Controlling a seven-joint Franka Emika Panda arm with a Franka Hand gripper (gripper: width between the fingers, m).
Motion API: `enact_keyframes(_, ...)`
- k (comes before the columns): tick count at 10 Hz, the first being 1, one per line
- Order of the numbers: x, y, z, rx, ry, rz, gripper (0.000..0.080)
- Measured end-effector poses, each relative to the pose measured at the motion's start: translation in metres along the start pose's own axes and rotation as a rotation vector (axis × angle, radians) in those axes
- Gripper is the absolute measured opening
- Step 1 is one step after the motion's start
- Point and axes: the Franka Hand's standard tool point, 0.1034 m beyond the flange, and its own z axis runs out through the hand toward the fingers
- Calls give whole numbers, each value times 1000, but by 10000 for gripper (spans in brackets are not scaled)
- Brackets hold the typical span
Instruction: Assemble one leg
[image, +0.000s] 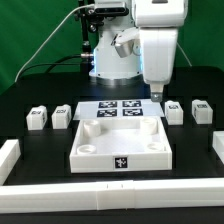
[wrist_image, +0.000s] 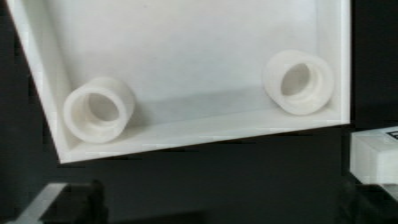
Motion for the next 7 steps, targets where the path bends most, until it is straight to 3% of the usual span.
enact_keyframes(3,-3,-4,3,-7,3,-6,650)
enact_keyframes(5,-30,-55,30,14,8,-59,650)
enact_keyframes(7,-53,-84,54,28,21,-75,650)
